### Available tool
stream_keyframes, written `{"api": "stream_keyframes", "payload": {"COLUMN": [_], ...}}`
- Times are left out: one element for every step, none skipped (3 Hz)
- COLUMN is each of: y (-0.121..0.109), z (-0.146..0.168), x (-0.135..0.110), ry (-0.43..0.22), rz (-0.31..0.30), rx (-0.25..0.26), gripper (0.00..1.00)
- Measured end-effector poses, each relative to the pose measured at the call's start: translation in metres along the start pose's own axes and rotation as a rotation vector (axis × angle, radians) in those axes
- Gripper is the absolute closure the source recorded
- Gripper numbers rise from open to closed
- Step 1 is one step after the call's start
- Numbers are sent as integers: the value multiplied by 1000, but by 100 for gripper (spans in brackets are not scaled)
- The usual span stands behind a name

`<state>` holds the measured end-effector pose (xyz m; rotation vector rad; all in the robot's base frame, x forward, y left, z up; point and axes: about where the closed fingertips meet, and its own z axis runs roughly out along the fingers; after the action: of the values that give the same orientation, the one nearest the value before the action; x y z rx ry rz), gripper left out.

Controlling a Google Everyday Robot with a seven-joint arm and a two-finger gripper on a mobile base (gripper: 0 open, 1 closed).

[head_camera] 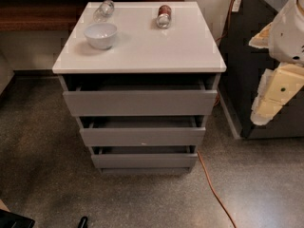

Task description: Pick apple from middle drawer and place on counter

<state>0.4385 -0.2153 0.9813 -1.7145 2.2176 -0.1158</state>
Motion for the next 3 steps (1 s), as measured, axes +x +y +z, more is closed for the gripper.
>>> {"api": "stream_keyframes", "payload": {"y": [0,-2,-5], "z": [0,17,54], "x": [0,-8,-22], "ry": [-1,-35,-92], "rz": [0,-7,-20], "rx": [2,-14,-57], "gripper": [0,0,0]}}
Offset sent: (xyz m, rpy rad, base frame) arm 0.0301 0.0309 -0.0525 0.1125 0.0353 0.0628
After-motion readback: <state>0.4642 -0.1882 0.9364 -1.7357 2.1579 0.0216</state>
